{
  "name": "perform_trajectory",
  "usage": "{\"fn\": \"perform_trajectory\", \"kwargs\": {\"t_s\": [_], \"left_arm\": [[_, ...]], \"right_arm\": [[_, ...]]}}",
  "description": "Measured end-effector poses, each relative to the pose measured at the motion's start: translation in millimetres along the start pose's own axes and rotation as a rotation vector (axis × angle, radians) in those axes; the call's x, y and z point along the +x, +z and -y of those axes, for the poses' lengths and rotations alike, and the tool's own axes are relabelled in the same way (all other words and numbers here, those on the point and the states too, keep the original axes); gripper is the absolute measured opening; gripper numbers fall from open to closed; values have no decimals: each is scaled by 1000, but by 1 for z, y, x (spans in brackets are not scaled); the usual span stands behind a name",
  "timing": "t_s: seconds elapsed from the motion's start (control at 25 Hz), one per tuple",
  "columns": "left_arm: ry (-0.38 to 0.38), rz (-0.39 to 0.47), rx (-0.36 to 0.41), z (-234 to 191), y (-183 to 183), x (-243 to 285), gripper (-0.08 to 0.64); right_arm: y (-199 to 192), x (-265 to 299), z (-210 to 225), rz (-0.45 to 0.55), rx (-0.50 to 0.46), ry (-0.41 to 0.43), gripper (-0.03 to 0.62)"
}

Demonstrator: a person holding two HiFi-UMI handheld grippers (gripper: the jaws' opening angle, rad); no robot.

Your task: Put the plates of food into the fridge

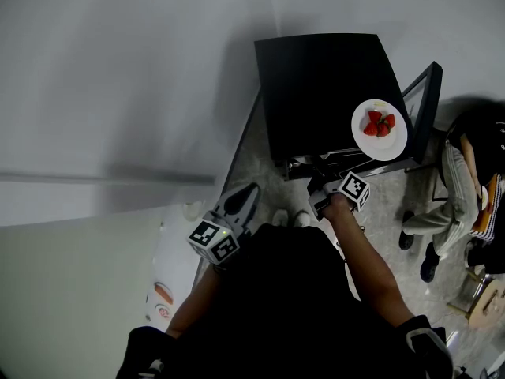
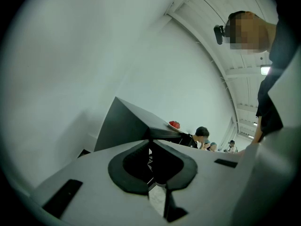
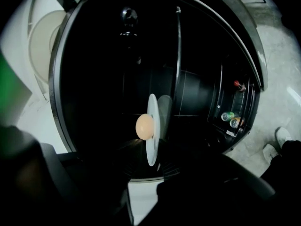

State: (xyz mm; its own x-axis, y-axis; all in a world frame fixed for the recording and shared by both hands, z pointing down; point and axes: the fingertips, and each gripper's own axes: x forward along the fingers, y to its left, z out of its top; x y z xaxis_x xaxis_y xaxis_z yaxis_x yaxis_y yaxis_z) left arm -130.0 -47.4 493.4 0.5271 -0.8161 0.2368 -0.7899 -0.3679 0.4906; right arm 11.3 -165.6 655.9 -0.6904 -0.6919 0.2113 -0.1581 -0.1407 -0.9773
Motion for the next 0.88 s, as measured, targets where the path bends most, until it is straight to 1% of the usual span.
{"fn": "perform_trajectory", "kwargs": {"t_s": [0.08,0.16,0.24,0.32,0.36,0.6,0.76,0.88], "left_arm": [[-3,-1,0,2,-1,-1,25],[-6,-3,3,4,-1,-1,25],[-11,-4,7,6,-2,-1,25],[-15,-4,12,7,-1,-2,25],[-16,-3,13,7,-1,-3,25],[-20,11,6,7,2,-5,25],[-28,21,8,9,4,-3,25],[-34,26,13,10,5,-2,25]], "right_arm": [[0,-1,-4,4,-17,3,125],[0,-2,-5,7,-25,1,144],[0,-4,-5,5,-44,-19,162],[1,-5,-4,0,-66,-43,200],[0,-5,-5,-5,-71,-53,209],[-3,-1,-6,-57,-99,-147,228],[-3,1,-9,-70,-113,-174,230],[-6,1,-11,-93,-187,-199,238]]}}
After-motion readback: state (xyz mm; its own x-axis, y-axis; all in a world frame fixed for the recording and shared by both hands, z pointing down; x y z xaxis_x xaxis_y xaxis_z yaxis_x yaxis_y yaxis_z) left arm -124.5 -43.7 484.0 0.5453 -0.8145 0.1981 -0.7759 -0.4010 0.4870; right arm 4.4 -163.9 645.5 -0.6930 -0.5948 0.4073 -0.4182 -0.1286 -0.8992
